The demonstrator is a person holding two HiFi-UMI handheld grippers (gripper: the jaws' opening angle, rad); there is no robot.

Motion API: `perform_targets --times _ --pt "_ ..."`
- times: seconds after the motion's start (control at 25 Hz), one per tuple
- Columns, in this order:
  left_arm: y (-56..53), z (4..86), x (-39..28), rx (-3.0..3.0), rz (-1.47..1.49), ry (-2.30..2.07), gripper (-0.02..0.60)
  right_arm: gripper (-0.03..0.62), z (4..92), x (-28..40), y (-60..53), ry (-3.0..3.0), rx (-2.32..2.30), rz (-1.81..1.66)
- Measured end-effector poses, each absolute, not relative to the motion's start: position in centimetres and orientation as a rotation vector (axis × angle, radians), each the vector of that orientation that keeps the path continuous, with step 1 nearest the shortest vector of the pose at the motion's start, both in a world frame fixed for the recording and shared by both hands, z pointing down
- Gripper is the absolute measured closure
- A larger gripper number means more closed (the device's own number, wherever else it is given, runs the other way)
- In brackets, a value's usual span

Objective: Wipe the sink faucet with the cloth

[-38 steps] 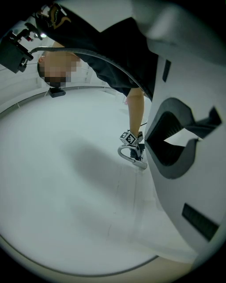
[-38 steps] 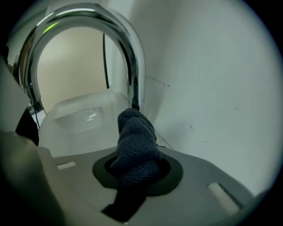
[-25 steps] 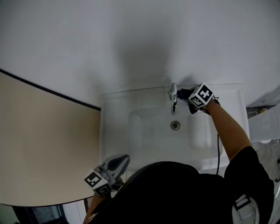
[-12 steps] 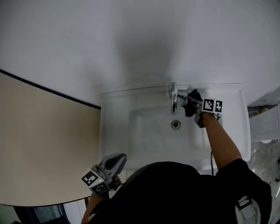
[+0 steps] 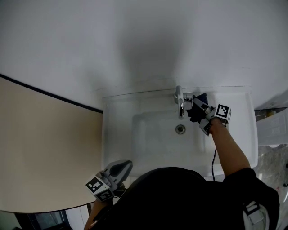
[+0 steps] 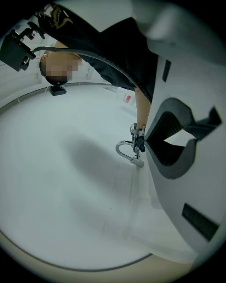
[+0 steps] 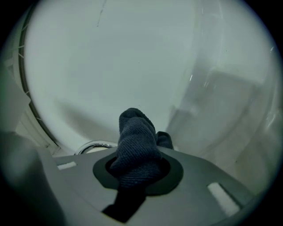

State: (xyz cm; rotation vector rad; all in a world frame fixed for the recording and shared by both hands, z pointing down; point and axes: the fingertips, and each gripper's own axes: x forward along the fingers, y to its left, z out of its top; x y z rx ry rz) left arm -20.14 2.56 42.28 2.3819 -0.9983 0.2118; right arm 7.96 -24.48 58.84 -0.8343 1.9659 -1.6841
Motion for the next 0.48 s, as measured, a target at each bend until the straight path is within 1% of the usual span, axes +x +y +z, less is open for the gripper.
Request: perform_targets --times 0.2,0.48 --pt "2.1 42.3 -19.5 2.398 0.216 -0.964 0.581 0.53 57.8 7.3 -25.9 2.104 -0.828 -1.617" --pt "2.3 42.2 -20.0 2.389 0.215 -0.989 0.581 0.53 59.1 3.0 -29.4 2.96 -1.037 -1.301"
